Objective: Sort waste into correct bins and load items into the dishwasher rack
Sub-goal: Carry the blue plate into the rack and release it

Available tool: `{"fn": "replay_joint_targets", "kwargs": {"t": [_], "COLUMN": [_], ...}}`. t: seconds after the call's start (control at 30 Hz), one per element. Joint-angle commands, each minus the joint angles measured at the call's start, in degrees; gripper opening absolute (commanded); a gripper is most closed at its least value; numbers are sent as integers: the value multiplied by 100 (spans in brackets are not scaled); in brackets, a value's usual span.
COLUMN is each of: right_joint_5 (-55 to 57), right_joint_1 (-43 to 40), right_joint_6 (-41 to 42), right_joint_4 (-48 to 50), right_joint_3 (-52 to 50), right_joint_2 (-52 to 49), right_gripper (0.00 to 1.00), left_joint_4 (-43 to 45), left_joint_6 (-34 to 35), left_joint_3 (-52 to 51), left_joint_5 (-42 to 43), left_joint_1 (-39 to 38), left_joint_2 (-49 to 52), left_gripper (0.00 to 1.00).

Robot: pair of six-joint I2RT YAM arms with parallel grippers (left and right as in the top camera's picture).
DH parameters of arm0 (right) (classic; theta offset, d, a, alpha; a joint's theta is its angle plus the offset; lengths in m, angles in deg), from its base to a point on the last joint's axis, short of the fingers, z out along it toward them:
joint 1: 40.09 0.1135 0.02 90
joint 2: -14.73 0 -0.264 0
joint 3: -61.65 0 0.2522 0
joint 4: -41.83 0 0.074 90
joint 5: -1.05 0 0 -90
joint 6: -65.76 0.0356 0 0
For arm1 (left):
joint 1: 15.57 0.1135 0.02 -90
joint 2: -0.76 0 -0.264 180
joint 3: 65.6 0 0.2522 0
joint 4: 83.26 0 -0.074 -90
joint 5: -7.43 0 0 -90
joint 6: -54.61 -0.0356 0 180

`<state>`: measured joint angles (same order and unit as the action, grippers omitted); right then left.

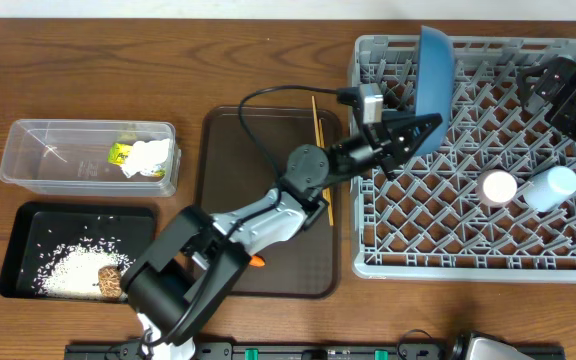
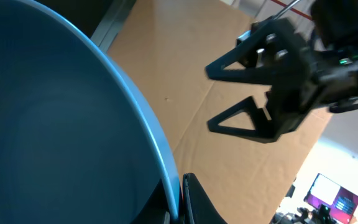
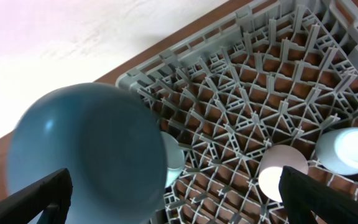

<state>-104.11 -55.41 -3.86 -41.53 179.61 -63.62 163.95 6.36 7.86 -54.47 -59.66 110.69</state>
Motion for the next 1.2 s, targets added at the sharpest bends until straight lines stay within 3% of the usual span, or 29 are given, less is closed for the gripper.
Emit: {"fn": "replay_joint_targets", "kwargs": {"t": [0.0, 0.33, 0.87, 0.9, 0.97, 1.03, 1.17], "right_joint_5": [79, 81, 81, 79, 81, 79, 79], "right_joint_1": [-90, -90, -90, -90, -92, -90, -90], "right_joint_6": [-31, -31, -116, -116, -116, -116, -116], "right_joint_4": [-55, -197, -348, -348, -348, -348, -354], "right_joint_3": [46, 46, 46, 46, 46, 46, 46], "right_joint_2": [7, 9, 9, 9, 9, 9, 9], "right_gripper": [99, 99, 99, 99, 99, 99, 99], "left_joint_4": [39, 57, -431, -431, -422, -417, -330], "left_joint_6": [-11, 837, 960, 964, 1034, 1298, 1757], "left_joint_3": [269, 870, 997, 994, 992, 992, 992], "left_joint_5": [-332, -675, -675, -645, -566, -431, -59], "left_joint_1": [-11, -127, -181, -179, -168, -114, 87], "left_joint_2": [289, 1010, 1180, 1180, 1180, 1180, 1180], "left_gripper": [6, 6, 6, 14, 45, 53, 55]}}
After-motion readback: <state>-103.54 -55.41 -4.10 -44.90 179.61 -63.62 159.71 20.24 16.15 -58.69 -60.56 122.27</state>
